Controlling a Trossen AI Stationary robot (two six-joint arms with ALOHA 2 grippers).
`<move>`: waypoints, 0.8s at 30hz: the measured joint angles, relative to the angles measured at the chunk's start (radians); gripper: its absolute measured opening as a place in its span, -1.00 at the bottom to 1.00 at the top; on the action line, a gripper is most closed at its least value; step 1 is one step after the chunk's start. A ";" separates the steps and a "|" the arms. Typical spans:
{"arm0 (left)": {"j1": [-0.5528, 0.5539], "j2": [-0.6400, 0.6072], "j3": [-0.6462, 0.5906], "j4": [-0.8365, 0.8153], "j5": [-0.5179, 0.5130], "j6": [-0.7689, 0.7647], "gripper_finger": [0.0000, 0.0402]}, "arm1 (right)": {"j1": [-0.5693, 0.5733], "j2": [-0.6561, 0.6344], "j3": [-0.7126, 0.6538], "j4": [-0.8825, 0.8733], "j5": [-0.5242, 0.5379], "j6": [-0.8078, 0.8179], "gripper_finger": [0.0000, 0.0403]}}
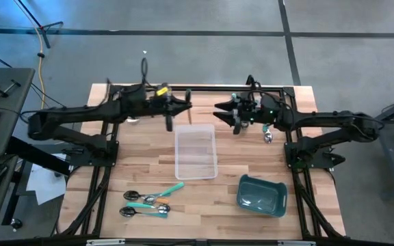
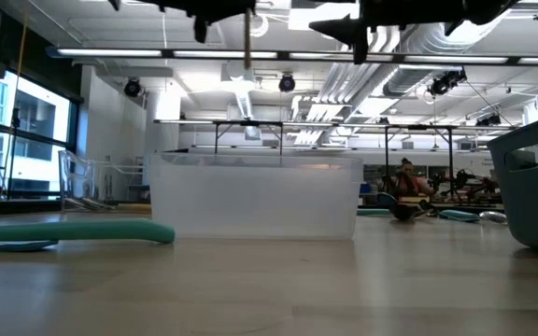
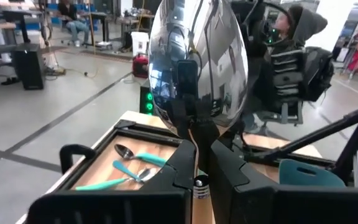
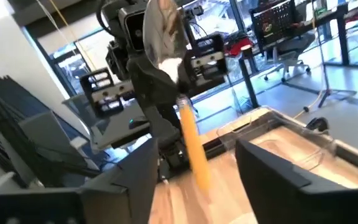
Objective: Sort silverware by color (type)
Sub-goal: Put the yellow spoon into the transparent bin
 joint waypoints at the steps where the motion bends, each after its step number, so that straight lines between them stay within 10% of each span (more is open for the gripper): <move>1: 0.001 -0.031 -0.020 -0.003 0.000 0.002 -0.97 | -0.006 -0.013 0.000 -0.007 0.000 -0.011 0.05; 15: -0.019 -0.410 -0.292 0.057 -0.014 -0.091 -0.97 | -0.003 -0.091 0.000 -0.067 -0.246 -0.180 0.14; 24: -0.042 -0.423 -0.292 0.058 0.002 -0.091 -0.97 | -0.003 -0.091 0.000 -0.069 -0.261 -0.186 -0.20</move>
